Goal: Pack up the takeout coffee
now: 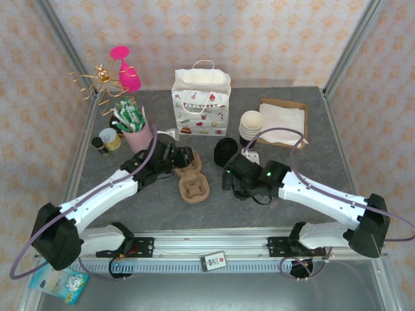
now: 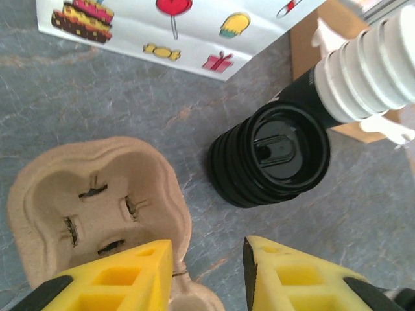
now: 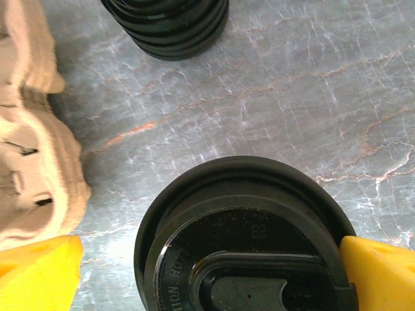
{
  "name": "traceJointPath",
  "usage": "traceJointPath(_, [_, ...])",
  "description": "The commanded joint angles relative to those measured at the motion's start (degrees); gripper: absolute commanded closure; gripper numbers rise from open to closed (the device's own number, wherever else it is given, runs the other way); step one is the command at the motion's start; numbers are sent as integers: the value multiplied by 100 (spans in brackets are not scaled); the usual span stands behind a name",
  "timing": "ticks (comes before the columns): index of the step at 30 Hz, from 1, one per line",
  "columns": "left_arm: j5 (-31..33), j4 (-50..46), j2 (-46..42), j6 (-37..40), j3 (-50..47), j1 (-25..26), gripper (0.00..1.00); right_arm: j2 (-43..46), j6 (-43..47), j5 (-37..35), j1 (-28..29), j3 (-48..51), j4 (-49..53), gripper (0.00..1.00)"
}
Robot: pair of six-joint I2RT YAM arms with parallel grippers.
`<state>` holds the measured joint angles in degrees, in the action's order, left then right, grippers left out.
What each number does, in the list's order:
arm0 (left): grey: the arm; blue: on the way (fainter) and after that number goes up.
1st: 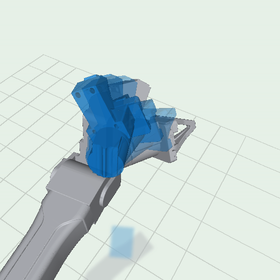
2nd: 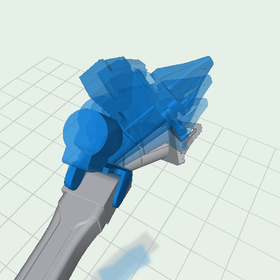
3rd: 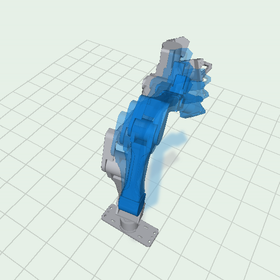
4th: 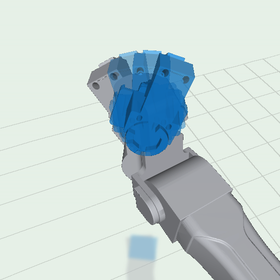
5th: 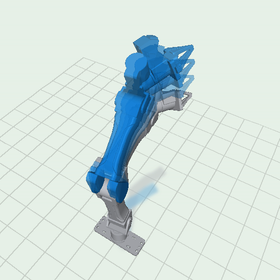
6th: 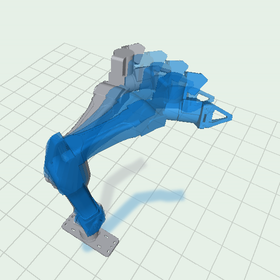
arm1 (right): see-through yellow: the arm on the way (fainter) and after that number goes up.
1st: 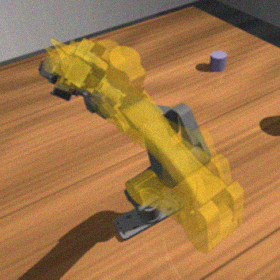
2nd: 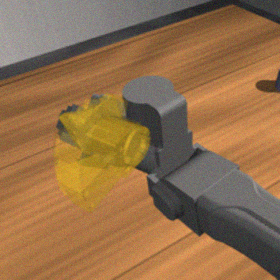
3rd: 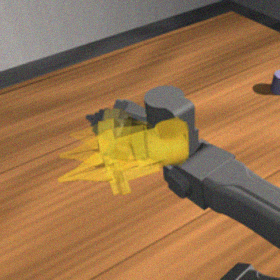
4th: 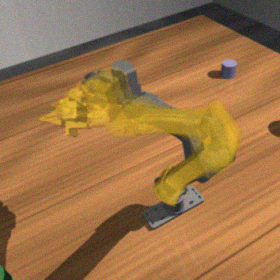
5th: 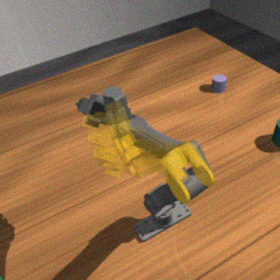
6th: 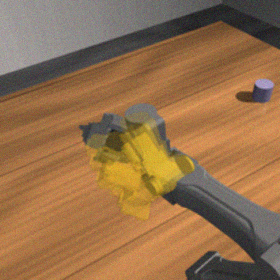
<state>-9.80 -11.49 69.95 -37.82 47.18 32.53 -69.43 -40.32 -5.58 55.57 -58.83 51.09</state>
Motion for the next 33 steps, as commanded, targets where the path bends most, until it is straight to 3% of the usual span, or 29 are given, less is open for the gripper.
traceJointPath(1, [63,276,353,53,328,83,63,57,-17,-156,-1,-190,239,0])
traceJointPath(11, [-90,362,667,3,380,177,63,-866,79,-228,-1,-215,368,2])
traceJointPath(17, [64,244,504,27,248,177,63,-768,137,-23,-275,-70,275,3])
traceJointPath(33, [180,140,449,58,258,168,63,-833,209,97,-135,-513,420,2])
